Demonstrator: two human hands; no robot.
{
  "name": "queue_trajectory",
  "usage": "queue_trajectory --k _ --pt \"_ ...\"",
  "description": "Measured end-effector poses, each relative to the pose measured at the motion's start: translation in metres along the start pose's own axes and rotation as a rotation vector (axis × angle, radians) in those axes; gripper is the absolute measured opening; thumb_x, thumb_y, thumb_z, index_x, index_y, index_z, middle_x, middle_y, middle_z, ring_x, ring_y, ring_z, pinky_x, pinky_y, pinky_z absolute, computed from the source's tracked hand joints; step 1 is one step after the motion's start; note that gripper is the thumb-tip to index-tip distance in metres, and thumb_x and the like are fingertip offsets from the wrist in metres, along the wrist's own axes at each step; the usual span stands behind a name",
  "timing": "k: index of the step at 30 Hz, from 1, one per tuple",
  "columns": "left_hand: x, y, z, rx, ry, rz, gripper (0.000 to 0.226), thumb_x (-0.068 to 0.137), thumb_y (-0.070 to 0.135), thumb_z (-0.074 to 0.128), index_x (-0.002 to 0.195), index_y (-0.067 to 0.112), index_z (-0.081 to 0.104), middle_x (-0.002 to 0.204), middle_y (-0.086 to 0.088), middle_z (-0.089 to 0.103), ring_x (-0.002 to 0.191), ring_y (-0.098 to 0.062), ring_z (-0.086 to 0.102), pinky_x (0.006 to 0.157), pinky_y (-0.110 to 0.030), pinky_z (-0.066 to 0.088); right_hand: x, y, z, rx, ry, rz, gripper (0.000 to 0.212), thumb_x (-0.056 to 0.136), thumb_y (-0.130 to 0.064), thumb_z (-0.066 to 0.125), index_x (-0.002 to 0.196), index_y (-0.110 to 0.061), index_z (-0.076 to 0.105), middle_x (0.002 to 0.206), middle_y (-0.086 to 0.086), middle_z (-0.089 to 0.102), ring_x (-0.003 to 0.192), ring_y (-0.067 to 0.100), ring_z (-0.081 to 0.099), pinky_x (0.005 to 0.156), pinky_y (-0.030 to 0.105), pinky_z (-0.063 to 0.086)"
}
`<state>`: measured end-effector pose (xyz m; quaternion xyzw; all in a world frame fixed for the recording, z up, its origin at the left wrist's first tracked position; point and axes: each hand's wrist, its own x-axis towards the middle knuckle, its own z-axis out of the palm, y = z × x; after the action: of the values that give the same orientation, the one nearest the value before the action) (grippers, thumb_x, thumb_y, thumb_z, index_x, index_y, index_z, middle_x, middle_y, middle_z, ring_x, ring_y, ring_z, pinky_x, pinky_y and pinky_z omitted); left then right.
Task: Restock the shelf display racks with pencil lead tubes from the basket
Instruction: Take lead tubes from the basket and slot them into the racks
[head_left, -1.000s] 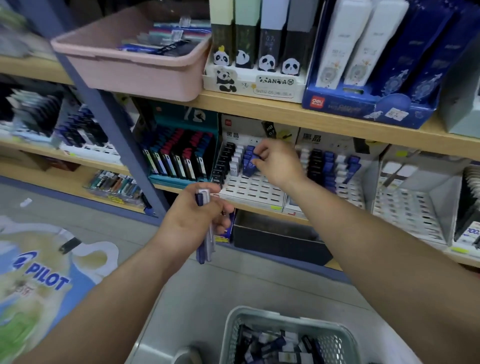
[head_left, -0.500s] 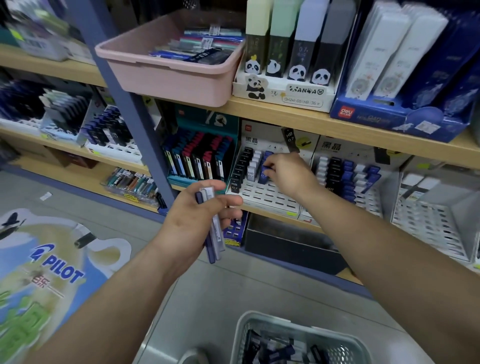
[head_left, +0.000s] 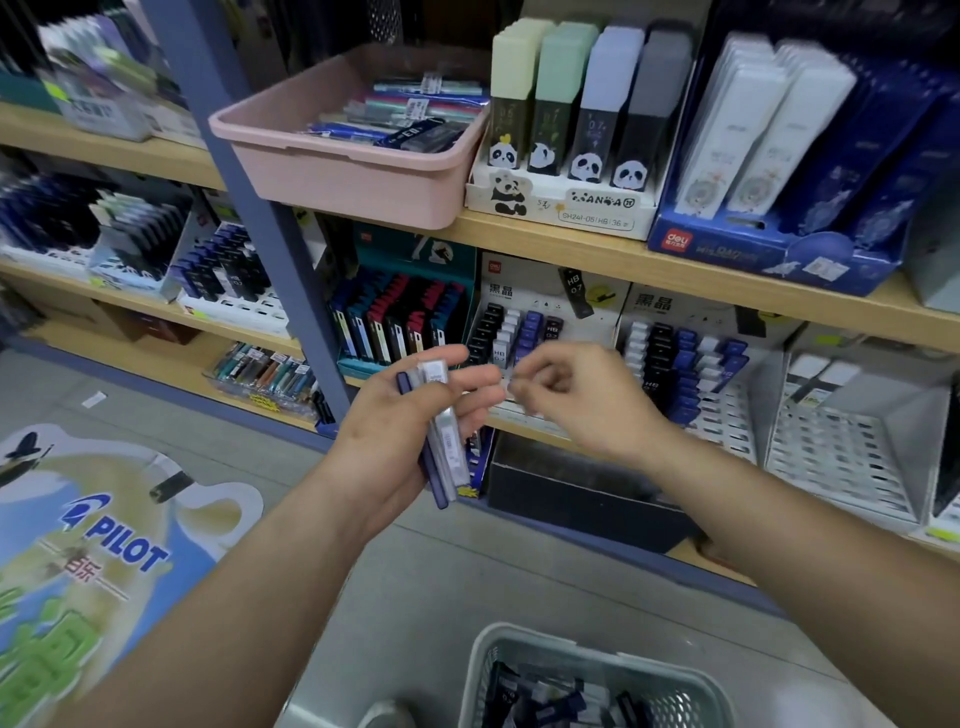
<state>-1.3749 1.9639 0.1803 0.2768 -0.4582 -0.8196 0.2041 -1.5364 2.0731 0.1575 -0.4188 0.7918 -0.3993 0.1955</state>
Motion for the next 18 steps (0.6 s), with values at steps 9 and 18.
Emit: queue_trajectory --k 9,18 --pt "-0.009 -0.008 0.052 -0.119 -0.168 -0.032 0.032 0.098 -0.001 0.05 0.129 0.007 0.055 0.117 -0.015 0.072 0.112 -0.025 0.069 0.097 -0.043 0.053 -0.083 -0.03 -0.011 0.476 -0.034 0.212 0.019 0.086 -0.014 0.076 0.1 -0.01 0.064 0.083 0.005 0.073 0.076 0.022 0.073 0.067 0.036 0.061" --pt "-0.002 -0.018 0.063 0.099 -0.219 -0.021 0.025 0.1 0.006 0.05 0.124 0.0 0.055 0.116 -0.016 0.072 0.108 -0.031 0.07 0.09 -0.04 0.059 -0.093 -0.002 -0.033 0.608 -0.055 0.23 0.017 0.097 -0.003 0.059 0.111 -0.007 0.066 0.083 0.006 0.069 0.07 0.019 0.066 0.065 0.031 0.059"
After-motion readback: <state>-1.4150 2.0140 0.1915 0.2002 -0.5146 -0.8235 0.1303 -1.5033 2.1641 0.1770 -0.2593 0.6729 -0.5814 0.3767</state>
